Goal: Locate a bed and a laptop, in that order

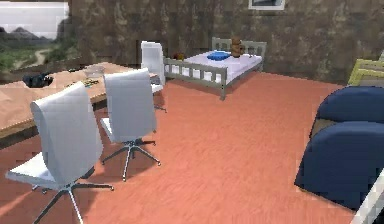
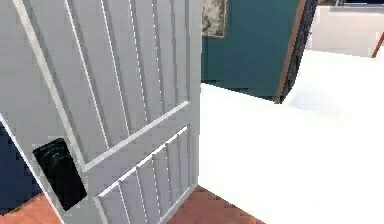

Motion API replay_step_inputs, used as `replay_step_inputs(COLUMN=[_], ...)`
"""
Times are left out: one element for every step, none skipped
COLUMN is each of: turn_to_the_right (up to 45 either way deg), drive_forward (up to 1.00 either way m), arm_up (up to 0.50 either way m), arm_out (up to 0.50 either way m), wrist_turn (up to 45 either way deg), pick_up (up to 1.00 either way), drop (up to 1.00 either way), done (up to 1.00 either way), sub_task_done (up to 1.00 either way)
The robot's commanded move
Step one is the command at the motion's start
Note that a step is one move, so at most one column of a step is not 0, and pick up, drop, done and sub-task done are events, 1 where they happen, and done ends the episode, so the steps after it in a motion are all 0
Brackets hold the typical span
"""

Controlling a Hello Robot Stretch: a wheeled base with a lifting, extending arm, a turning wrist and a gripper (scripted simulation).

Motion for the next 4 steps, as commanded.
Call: replay_step_inputs(turn_to_the_right=[0.0,18.0,0.0,15.0], drive_forward=[0.45,0.00,0.95,0.00], arm_up=[0.00,0.00,0.00,0.00], arm_out=[0.00,0.00,0.00,0.00], wrist_turn=[0.0,0.0,0.0,0.0], pick_up=[0.00,0.00,0.00,0.00], drop=[0.00,0.00,0.00,0.00], done=[0.00,0.00,0.00,0.00], sub_task_done=[0.00,0.00,0.00,0.00])
